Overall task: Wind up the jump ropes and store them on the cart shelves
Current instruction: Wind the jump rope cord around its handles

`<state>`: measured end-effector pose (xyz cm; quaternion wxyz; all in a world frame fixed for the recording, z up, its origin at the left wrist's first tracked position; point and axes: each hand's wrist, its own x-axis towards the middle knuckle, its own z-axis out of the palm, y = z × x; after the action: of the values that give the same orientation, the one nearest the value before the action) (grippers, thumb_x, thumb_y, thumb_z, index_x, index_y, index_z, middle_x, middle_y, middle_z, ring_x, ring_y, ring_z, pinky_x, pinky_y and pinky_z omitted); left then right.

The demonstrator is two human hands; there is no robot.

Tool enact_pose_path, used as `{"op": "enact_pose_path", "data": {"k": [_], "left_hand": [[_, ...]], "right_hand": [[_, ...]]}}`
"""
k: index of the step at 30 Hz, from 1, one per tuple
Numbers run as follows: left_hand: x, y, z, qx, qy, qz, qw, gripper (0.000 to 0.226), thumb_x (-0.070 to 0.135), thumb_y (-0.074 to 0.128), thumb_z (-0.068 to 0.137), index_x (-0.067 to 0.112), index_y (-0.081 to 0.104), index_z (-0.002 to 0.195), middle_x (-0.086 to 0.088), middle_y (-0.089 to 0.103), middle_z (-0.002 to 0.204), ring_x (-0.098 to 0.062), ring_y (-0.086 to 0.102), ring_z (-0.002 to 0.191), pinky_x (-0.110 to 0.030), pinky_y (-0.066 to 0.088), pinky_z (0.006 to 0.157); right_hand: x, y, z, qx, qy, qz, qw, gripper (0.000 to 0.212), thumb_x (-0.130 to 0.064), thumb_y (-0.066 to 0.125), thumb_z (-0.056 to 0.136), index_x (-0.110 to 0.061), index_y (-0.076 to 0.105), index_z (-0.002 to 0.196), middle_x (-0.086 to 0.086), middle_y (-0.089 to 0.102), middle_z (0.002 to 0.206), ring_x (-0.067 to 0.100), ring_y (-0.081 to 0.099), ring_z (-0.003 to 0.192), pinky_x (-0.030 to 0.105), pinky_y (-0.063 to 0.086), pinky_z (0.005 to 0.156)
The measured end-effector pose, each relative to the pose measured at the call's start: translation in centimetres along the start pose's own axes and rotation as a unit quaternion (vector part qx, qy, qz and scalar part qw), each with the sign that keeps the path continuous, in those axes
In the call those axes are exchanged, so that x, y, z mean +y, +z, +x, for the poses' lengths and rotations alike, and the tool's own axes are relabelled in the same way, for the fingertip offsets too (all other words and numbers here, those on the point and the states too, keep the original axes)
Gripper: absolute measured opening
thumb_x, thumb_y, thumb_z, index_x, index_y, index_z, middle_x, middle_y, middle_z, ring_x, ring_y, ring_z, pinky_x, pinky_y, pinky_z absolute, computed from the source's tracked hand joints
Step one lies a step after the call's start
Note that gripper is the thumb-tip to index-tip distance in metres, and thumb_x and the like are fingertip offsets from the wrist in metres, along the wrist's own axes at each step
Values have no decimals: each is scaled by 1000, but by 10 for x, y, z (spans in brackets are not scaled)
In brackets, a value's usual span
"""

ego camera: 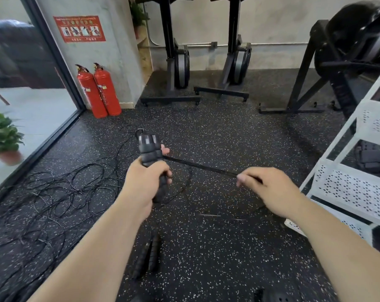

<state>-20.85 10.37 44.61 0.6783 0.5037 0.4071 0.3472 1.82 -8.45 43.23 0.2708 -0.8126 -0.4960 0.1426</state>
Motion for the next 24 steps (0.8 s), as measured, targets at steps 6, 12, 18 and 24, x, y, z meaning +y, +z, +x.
{"op": "enact_pose_path", "data": {"k": [6, 12, 18, 24], "left_hand": [[-12, 17, -19, -68, -33, 43, 996, 22, -2, 65, 95, 14, 62, 109, -14, 77, 86, -25, 63, 75, -45, 52, 81], [-31, 37, -20, -24, -74, -32, 996, 22, -2, 62, 94, 12, 58, 110, -16, 81, 88, -28, 65, 78, -44, 51, 79], [-37, 49, -37, -176, -82, -28, 981, 42, -9, 65, 92, 11, 68, 129, -14, 75, 95, -28, 66, 76, -43, 55, 78], [-42, 54, -42, -226, -94, 30, 969, 36, -9, 60, 91, 10, 73, 119, -17, 68, 87, -21, 62, 67, -36, 53, 68]], "right_hand": [[-15, 11, -1, 123, 15, 59, 991, 32, -47, 47, 109, -36, 68, 87, -13, 50, 52, 8, 43, 48, 27, 32, 51], [-28, 25, 0, 240, 95, 120, 958, 35, -44, 43, 112, -34, 66, 88, -5, 54, 57, 17, 54, 56, 33, 39, 58], [-29, 38, 6, 123, 65, 89, 986, 35, -41, 49, 110, -32, 70, 84, -11, 59, 57, 3, 50, 52, 20, 34, 50], [-29, 46, 5, -29, 12, 48, 998, 23, -37, 55, 109, -39, 68, 91, -10, 63, 67, 5, 55, 61, 21, 38, 56]]}}
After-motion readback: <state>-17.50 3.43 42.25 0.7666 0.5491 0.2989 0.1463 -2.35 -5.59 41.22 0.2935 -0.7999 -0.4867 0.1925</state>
